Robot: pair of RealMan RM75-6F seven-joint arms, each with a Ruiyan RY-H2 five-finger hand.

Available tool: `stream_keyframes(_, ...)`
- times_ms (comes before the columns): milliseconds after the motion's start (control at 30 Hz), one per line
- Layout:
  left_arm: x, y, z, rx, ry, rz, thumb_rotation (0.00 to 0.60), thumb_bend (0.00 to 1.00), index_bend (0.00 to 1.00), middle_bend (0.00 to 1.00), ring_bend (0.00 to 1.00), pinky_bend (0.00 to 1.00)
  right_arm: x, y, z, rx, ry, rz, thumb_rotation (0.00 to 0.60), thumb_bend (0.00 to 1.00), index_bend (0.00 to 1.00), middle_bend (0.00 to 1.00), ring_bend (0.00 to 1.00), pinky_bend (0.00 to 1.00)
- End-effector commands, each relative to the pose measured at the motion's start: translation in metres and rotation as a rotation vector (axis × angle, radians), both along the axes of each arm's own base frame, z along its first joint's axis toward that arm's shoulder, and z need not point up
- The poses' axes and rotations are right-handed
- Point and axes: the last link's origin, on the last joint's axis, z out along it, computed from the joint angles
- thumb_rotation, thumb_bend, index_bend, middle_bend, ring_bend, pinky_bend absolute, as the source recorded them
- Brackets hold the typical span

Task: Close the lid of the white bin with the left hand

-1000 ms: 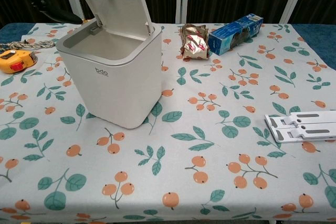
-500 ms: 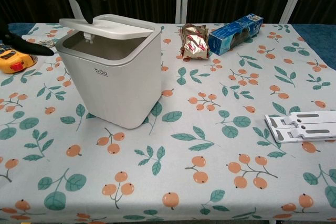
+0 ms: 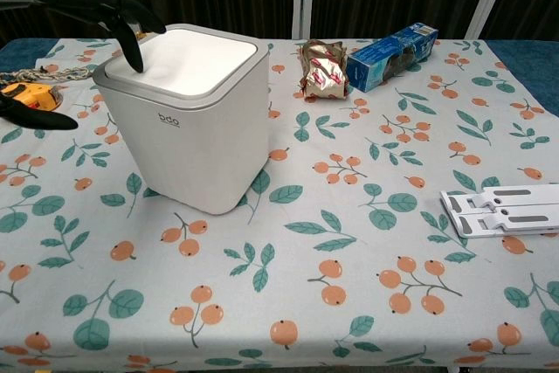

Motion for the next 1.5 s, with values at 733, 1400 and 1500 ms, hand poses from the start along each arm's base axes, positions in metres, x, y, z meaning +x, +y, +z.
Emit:
stream_keyframes(733, -0.001, -0.002, 0.018, 0.108, -0.075, 0.014, 0.6, 0.22, 0.14, 0.24, 0.05, 0.11, -0.004, 0.001, 0.003, -0.013, -0.006, -0.007, 0.6, 0.22, 0.0, 0.0, 0.0, 0.0)
stream_keyframes(1400, -0.145, -0.081, 0.061, 0.6, 0.032, 0.332, 0.6, 0.22, 0.14, 0.17, 0.05, 0.11, 0.008, 0.003, 0.017, -0.047, -0.007, 0.063, 0.6, 0.17, 0.0, 0.0, 0.0, 0.0)
stream_keyframes(1500, -0.156, -0.085, 0.061, 0.644, 0.096, 0.327, 0.6, 0.22, 0.14, 0.17, 0.05, 0.11, 0.012, 0.003, 0.015, -0.045, -0.006, 0.06, 0.6, 0.18, 0.0, 0.0, 0.0, 0.0)
